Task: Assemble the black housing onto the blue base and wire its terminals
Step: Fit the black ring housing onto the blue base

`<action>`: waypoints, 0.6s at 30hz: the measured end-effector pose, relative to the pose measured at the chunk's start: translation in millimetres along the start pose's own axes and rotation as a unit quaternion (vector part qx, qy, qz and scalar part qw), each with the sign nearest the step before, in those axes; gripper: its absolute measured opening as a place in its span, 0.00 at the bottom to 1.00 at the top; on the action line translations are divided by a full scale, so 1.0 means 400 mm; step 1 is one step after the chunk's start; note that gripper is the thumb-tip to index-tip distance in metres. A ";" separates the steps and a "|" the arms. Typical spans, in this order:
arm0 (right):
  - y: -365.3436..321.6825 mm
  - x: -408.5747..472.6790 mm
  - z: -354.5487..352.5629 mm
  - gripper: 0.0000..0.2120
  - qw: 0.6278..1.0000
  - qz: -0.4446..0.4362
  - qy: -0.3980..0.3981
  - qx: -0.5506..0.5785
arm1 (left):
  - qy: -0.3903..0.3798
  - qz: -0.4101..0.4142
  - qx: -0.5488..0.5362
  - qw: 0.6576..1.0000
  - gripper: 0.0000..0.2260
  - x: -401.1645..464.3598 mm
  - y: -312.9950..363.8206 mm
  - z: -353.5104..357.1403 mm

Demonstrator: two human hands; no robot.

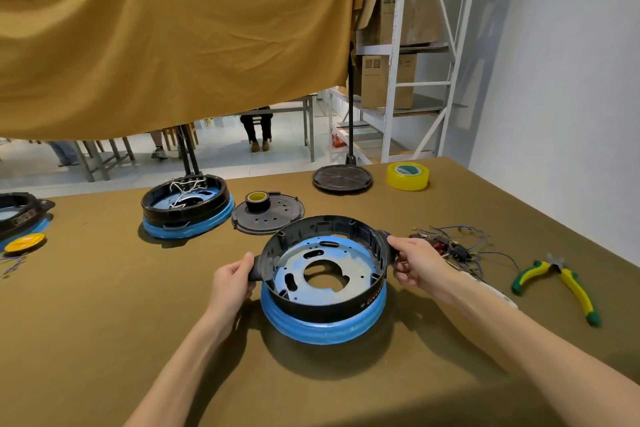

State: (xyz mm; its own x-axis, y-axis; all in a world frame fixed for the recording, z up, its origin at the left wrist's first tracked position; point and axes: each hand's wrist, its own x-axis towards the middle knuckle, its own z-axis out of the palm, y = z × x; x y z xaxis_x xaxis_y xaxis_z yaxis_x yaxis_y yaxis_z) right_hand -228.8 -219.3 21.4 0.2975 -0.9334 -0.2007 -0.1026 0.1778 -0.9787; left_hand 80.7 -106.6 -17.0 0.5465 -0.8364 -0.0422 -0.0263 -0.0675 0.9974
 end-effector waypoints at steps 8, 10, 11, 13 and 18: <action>0.036 0.005 0.009 0.15 0.999 0.051 0.000 -0.012 | 0.002 -0.014 0.009 1.000 0.20 -0.015 0.005 0.013; 0.035 0.010 0.016 0.14 0.998 0.065 0.004 0.000 | 0.002 -0.016 0.012 1.000 0.20 -0.012 0.004 0.011; 0.033 0.010 0.019 0.13 0.998 0.069 0.006 0.006 | 0.001 -0.016 0.013 1.000 0.21 -0.011 0.002 0.010; 0.030 0.010 0.024 0.13 0.997 0.072 0.006 0.016 | -0.002 -0.015 0.019 1.000 0.22 -0.008 -0.002 0.008; 0.018 0.011 0.031 0.12 0.997 0.067 0.009 0.028 | -0.001 -0.016 0.025 1.000 0.22 -0.009 -0.001 0.011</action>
State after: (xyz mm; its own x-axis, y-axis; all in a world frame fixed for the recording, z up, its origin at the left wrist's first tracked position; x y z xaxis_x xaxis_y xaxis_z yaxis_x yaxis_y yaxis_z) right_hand -216.5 -218.3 12.9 0.2684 -0.9052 -0.3294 -0.0871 0.3178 -0.9442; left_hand 75.0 -106.1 -17.3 0.5459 -0.8345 -0.0749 -0.0497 -0.1215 0.9914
